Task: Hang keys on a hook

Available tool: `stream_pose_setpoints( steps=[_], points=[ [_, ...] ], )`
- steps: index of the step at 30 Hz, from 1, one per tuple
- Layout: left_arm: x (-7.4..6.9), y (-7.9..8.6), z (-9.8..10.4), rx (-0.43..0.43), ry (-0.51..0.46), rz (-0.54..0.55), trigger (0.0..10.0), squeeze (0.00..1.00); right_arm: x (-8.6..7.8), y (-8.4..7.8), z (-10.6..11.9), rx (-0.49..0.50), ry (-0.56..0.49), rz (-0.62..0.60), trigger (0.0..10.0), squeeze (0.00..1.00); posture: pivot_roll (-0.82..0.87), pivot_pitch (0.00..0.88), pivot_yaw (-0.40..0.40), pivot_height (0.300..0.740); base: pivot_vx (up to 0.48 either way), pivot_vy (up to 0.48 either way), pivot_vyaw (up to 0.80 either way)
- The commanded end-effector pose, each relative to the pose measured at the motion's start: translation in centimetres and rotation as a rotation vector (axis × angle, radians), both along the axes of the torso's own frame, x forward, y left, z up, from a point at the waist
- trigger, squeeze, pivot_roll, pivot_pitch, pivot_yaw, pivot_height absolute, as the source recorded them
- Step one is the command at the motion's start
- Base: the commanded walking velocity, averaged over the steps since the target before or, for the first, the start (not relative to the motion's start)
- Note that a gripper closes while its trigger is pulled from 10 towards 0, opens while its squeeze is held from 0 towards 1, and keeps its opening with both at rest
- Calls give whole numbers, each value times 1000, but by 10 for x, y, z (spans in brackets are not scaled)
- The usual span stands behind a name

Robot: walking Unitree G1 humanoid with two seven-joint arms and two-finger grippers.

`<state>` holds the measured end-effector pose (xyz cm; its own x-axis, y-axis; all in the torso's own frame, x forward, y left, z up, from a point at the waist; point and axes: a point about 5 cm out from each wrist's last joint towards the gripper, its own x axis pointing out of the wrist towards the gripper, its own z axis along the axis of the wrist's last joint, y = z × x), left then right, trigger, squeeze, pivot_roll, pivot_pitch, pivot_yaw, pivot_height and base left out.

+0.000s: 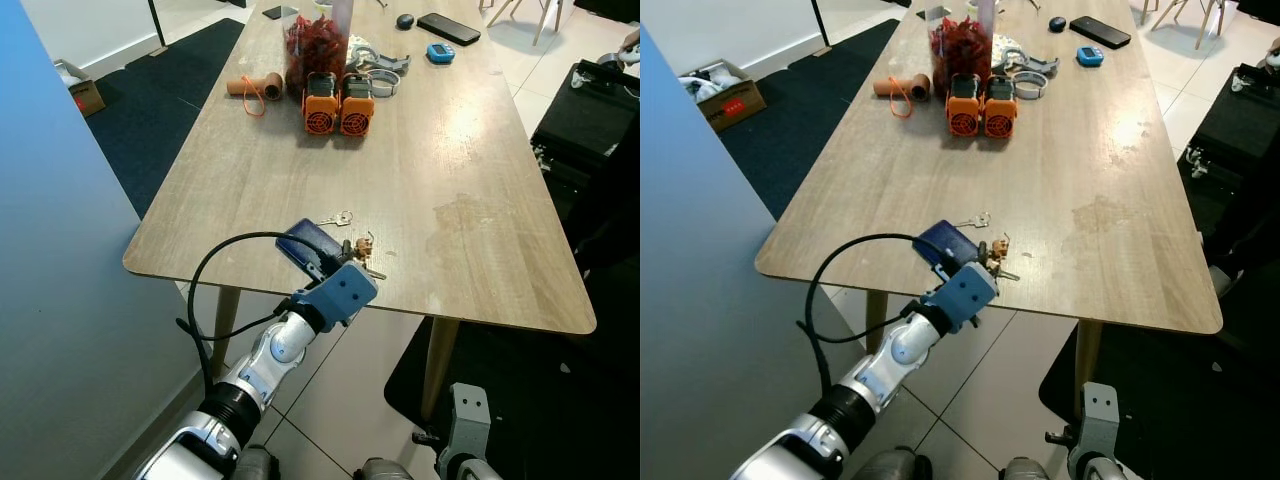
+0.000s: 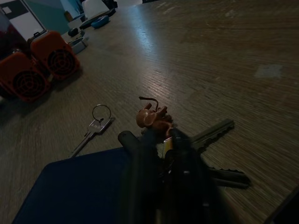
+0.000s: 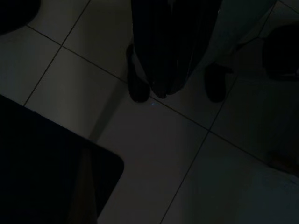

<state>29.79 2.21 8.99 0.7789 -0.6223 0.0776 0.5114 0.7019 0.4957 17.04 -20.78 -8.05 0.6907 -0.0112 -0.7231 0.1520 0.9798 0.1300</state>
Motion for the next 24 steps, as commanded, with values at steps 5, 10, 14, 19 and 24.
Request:
stream_pose_setpoints(
  steps=[5,10,14,19,24],
  points=[
    [-1,9,-16,87,48,10,3412,0,-3,-2,-1,-10,12,5,10000,0,37,134,-2,740,0,0,0],
    [0,10,-17,97,49,12,3804,0,-3,-2,-1,-9,13,3,10000,0,37,129,-1,740,0,0,0],
    [2,12,-14,71,49,18,1216,0,-3,-2,-1,-8,11,2,10000,0,36,125,1,740,0,0,0],
    [3,11,1,-74,40,-13,10000,0,-2,-2,-1,-8,8,1,10000,0,38,125,0,740,0,0,0],
    [0,10,0,-127,119,-90,10000,400,-1,-2,0,-8,7,1,10000,0,38,126,-1,740,0,0,0]
  ],
)
